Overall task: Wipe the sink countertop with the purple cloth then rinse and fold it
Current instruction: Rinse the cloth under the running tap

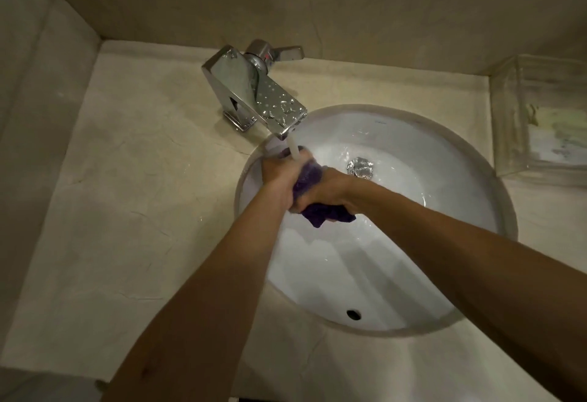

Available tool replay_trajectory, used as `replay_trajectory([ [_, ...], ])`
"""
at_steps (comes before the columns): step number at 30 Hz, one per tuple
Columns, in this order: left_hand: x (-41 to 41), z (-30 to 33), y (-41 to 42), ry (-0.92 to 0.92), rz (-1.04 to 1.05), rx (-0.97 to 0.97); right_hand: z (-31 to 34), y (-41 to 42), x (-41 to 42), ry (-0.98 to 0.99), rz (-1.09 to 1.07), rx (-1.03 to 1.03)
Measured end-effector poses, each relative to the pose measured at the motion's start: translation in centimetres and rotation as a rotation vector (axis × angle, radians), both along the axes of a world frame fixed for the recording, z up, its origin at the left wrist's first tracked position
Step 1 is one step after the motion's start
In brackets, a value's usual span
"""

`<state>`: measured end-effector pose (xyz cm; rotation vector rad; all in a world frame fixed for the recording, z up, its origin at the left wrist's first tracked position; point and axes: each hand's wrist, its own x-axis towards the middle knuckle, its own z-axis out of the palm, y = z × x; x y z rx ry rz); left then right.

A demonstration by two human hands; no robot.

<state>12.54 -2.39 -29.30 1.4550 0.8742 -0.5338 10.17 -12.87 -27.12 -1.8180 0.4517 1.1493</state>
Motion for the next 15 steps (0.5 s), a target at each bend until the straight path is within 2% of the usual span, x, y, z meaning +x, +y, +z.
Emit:
replay_trajectory([
  [2, -0.1, 0.3, 0.2, -0.019, -0.01, 0.013, 0.1, -0.4, -0.4, -0.031, -0.029, 0.033],
  [5, -0.4, 0.9, 0.4, 0.034, -0.02, -0.008, 0.8, -0.6, -0.7, -0.158, 0.041, 0.073],
  [7, -0.5, 1.5, 0.4, 0.072, -0.051, -0.075, 0.9, -0.7, -0.7, -0.178, 0.052, 0.045],
  [9, -0.4, 2.2, 0.9, 0.031, -0.094, -0.19, 0.9, -1.6, -0.3, -0.096, -0.027, 0.047],
  [11, -0.2, 2.6, 2.0, -0.043, -0.095, -0.285, 1.3, -3.2, 0.0, 0.017, -0.102, 0.133],
  [15, -0.6, 2.6, 3.0, 0.122, -0.303, -0.256, 2.2, -4.4, -0.4, 0.216, -0.235, 0.306],
])
